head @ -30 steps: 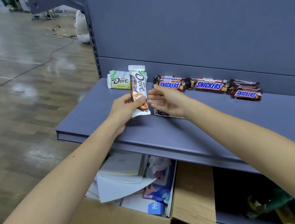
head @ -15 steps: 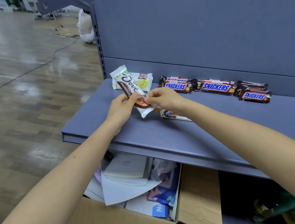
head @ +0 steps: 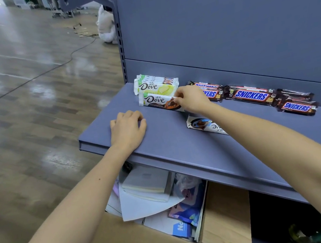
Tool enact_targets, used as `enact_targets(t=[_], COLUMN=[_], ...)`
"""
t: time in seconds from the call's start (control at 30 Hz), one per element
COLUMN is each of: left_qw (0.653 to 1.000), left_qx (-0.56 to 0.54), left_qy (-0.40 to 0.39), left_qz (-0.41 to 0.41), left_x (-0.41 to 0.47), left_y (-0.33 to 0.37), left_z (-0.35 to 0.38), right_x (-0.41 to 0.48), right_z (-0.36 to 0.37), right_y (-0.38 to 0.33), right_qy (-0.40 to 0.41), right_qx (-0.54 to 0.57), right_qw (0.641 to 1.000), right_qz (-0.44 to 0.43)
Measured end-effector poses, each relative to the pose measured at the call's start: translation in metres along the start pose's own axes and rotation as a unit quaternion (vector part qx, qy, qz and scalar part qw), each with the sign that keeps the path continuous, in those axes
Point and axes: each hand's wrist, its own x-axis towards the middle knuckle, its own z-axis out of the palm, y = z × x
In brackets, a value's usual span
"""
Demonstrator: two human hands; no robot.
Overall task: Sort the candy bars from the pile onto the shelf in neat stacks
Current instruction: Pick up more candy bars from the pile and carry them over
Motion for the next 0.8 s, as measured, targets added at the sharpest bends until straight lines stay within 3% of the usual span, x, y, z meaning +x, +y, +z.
enact_targets(t=[0.8], left_qw=[1.000], left_qx=[-0.021], left_qy=[0.015], left_qz=[-0.007], left_x=[0.007], left_y=[-0.006], left_z=[0.005], right_x=[0.046], right_z=[0.037], right_y=[-0.017], right_qy=[0.070], right_qx=[-0.013], right_qw=[0.997], right_qz=[-0.002])
